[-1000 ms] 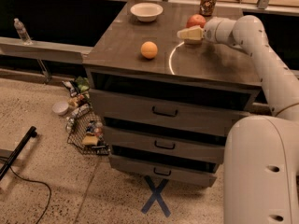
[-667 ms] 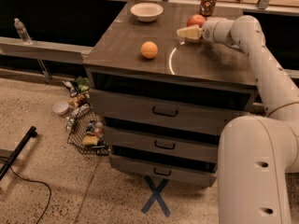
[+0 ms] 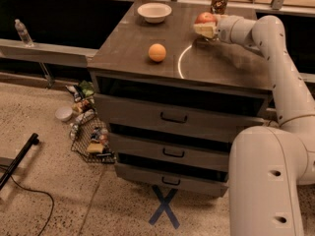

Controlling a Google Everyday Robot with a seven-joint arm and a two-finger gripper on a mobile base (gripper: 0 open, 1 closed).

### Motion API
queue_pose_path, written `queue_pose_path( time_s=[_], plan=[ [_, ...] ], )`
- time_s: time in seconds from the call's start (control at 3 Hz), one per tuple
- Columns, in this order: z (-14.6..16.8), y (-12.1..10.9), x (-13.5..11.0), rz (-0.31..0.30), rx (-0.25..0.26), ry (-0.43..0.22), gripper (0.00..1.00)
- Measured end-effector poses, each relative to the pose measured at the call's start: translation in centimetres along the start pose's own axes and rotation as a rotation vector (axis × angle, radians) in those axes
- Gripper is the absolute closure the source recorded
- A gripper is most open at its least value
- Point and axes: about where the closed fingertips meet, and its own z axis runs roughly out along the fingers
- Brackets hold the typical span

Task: Move apple near orange

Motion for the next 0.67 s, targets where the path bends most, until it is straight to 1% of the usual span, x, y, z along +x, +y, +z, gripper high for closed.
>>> queue_pose_path(
  time_s=[0.33, 0.67],
  plan=[
    [-4.6, 2.1, -2.9, -0.021, -0.125, 0.023, 0.94],
    [-7.9, 6.4, -3.2, 0.006, -0.284, 0.113, 1.00]
  ],
)
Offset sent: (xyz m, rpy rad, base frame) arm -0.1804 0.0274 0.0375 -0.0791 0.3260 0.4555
